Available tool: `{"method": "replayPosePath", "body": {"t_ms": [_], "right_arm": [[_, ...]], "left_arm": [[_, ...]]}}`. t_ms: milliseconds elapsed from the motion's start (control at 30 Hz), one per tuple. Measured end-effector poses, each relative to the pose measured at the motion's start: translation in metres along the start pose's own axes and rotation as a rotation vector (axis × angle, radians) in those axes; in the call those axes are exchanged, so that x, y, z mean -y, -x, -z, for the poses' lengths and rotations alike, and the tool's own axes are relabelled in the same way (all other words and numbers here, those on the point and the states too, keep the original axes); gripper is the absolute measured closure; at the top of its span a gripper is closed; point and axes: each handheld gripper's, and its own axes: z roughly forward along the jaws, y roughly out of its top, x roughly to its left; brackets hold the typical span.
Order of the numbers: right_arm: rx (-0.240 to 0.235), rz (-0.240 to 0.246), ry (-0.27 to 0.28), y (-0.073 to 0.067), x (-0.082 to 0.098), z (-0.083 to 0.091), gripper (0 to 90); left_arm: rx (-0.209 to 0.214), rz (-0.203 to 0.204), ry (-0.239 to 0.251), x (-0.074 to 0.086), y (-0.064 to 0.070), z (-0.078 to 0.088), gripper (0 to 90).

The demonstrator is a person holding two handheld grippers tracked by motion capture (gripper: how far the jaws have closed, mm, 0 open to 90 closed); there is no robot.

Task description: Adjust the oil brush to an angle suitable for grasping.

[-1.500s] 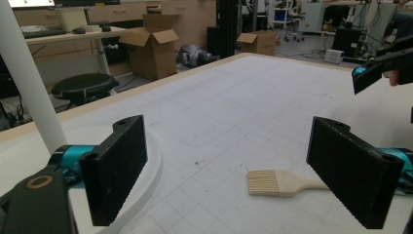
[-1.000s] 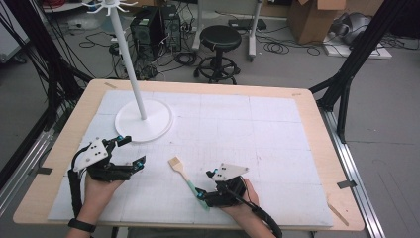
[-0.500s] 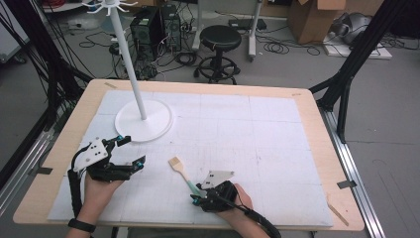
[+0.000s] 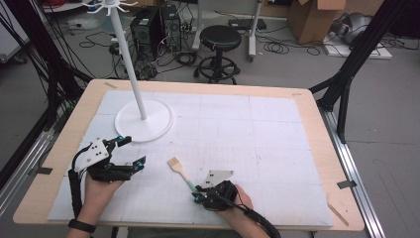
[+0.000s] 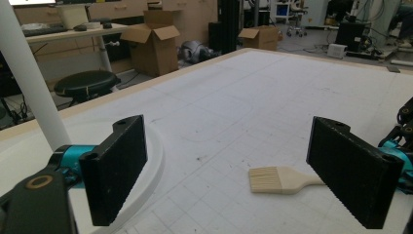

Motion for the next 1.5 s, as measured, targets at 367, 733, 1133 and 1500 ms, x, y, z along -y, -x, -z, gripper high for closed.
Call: {"method": "replayPosePath", "body": {"t_ms": [367, 733, 1133, 1500], "right_arm": [[0.026, 0.016, 0.007, 0.008, 0.001, 0.004, 78.5], [0.005, 0.013, 0.092, 0.023, -0.001, 0.018, 78.9], [-0.211, 0.061, 0.139, 0.039, -0.007, 0.016, 78.9], [-0.259, 0.088, 0.132, 0.041, -0.023, -0.010, 78.9]], "left_arm": [[-0.005, -0.001, 0.000, 0.001, 0.000, 0.000, 15.4], [-0.004, -0.003, -0.002, 0.001, 0.000, 0.000, 15.4], [-0.001, -0.006, 0.006, 0.000, 0.000, -0.001, 15.4], [0.003, -0.012, 0.017, 0.000, 0.000, -0.002, 15.4]]}}
